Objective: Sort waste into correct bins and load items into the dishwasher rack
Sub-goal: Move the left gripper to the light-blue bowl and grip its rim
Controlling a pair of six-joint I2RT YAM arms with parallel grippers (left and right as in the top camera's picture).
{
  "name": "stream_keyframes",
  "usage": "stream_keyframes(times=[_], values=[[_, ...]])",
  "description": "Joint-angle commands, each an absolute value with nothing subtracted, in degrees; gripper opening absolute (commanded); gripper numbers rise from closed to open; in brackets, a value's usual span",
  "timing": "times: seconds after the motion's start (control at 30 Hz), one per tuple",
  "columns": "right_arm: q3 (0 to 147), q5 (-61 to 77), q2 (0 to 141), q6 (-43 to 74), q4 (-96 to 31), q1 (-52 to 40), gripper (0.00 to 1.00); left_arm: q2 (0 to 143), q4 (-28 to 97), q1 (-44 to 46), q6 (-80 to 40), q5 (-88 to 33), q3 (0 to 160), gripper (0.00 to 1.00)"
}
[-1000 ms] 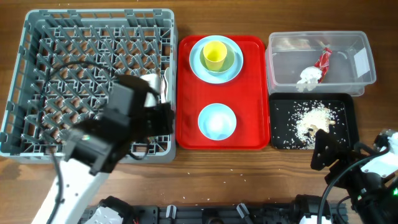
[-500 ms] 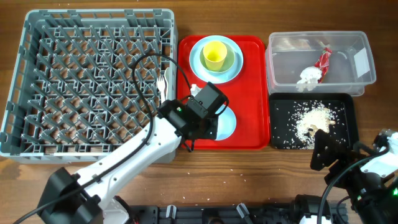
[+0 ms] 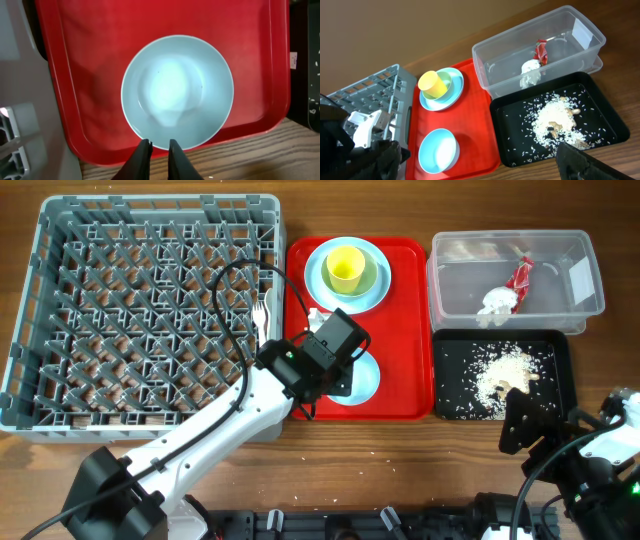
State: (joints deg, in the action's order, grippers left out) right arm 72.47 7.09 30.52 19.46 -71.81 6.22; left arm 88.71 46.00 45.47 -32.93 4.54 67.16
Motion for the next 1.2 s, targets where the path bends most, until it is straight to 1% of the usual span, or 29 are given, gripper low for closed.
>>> stream_keyframes(times=[0.0, 0.03, 0.1, 0.13, 0.2, 0.23, 0.3, 0.33, 0.4, 0.43, 0.5, 0.6, 0.9, 1.0, 1.07, 1.1, 1.17], values=[[72.5, 7.6, 30.4, 19.9, -71.7, 6.3, 1.0, 89.1, 45.1, 45.5, -33.3, 6.1, 67.4, 0.15], [72.5, 7.6, 30.4, 19.9, -71.7, 6.3, 1.0, 89.1, 43.9, 45.5, -33.3, 6.1, 67.4, 0.15], [72.5, 7.6, 30.4, 19.9, -71.7, 6.3, 1.0, 89.0, 39.6, 45.0, -32.5, 5.9, 67.5, 0.18], [72.5, 7.6, 30.4, 19.9, -71.7, 6.3, 1.0, 89.0, 38.6, 44.4, -31.4, 4.7, 68.0, 0.16], [72.5, 7.6, 30.4, 19.9, -71.7, 6.3, 1.0, 89.0, 39.0, 42.7, -28.5, -2.0, 69.0, 0.09], [72.5, 7.6, 30.4, 19.9, -71.7, 6.3, 1.0, 89.1, 39.4, 42.5, -28.5, -4.6, 69.0, 0.07], [72.5, 7.6, 30.4, 19.9, -71.7, 6.3, 1.0, 89.5, 41.1, 43.9, -28.5, -5.6, 69.0, 0.07], [72.5, 7.6, 30.4, 19.9, -71.7, 6.3, 1.0, 90.1, 41.4, 45.4, -28.6, -5.5, 69.0, 0.08], [72.5, 7.6, 30.4, 19.9, -71.7, 6.3, 1.0, 92.4, 40.0, 48.9, -28.8, -5.4, 68.9, 0.17], [72.5, 7.6, 30.4, 19.9, -71.7, 6.3, 1.0, 93.5, 39.2, 50.1, -28.8, -5.0, 68.9, 0.18], [72.5, 7.6, 30.4, 19.9, -71.7, 6.3, 1.0, 97.5, 36.1, 53.3, -28.8, 0.0, 68.9, 0.21], [72.5, 7.6, 30.4, 19.9, -71.7, 6.3, 1.0, 101.8, 33.3, 54.7, -28.8, 5.7, 68.9, 0.23], [72.5, 7.6, 30.4, 19.9, -71.7, 6.3, 1.0, 106.7, 31.3, 54.8, -28.8, 5.9, 68.9, 0.24], [72.5, 7.6, 30.4, 19.9, -71.7, 6.3, 1.0, 107.8, 31.3, 54.9, -28.8, 5.9, 68.9, 0.23], [72.5, 7.6, 30.4, 19.9, -71.7, 6.3, 1.0, 108.7, 31.2, 54.8, -28.8, 5.9, 68.9, 0.14], [72.5, 7.6, 30.4, 19.9, -71.7, 6.3, 1.0, 108.9, 31.2, 54.8, -28.8, 5.9, 68.9, 0.12], [72.5, 7.6, 30.4, 19.9, -71.7, 6.3, 1.0, 108.9, 31.0, 54.8, -28.8, 6.0, 68.9, 0.12]])
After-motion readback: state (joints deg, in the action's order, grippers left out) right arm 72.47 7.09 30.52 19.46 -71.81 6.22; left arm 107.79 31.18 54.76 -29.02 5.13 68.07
